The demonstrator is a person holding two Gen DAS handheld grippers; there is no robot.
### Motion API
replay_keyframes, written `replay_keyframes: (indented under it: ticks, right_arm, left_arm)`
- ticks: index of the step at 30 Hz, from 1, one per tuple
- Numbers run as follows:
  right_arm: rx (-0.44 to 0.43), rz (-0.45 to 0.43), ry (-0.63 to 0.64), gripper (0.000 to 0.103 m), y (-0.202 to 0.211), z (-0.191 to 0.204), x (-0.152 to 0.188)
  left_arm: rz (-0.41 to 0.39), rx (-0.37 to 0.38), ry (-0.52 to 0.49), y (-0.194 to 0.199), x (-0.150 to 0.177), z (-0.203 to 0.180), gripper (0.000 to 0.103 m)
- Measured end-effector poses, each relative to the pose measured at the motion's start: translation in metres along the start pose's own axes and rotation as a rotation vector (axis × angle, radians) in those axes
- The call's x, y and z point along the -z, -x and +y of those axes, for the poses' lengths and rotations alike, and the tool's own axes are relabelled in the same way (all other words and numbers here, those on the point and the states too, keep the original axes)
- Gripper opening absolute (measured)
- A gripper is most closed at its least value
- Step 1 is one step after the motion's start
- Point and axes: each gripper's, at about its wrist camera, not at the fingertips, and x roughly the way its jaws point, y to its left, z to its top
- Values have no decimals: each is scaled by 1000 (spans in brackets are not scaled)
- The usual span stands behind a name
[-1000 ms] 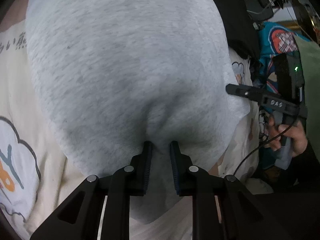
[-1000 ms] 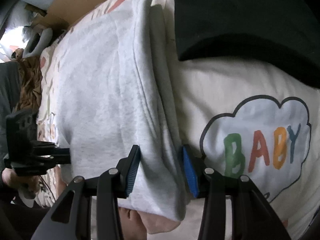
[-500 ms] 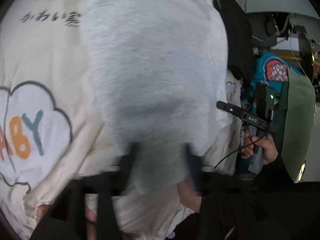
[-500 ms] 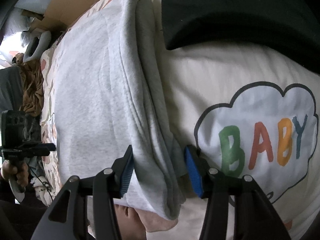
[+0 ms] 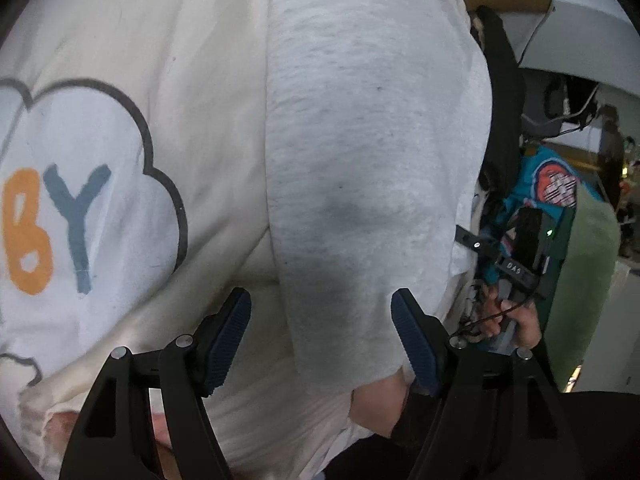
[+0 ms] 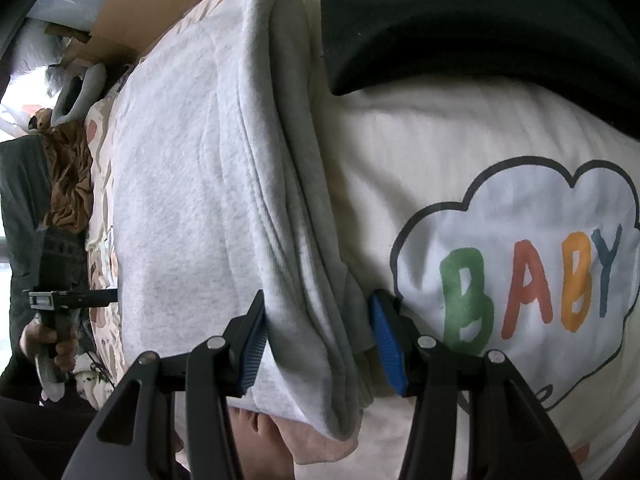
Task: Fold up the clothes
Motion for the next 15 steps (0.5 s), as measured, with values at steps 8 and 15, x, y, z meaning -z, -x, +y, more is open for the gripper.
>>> replay_keyframes:
  ticks: [8,15]
  right_arm:
    - [-1,13,53,32,7,4,-1]
    - [-14,12,48,27,0,35,8]
  left_arm:
    - [-42,81,25,0,4,8,73]
    - [-47,148,23,-4,8,14,72]
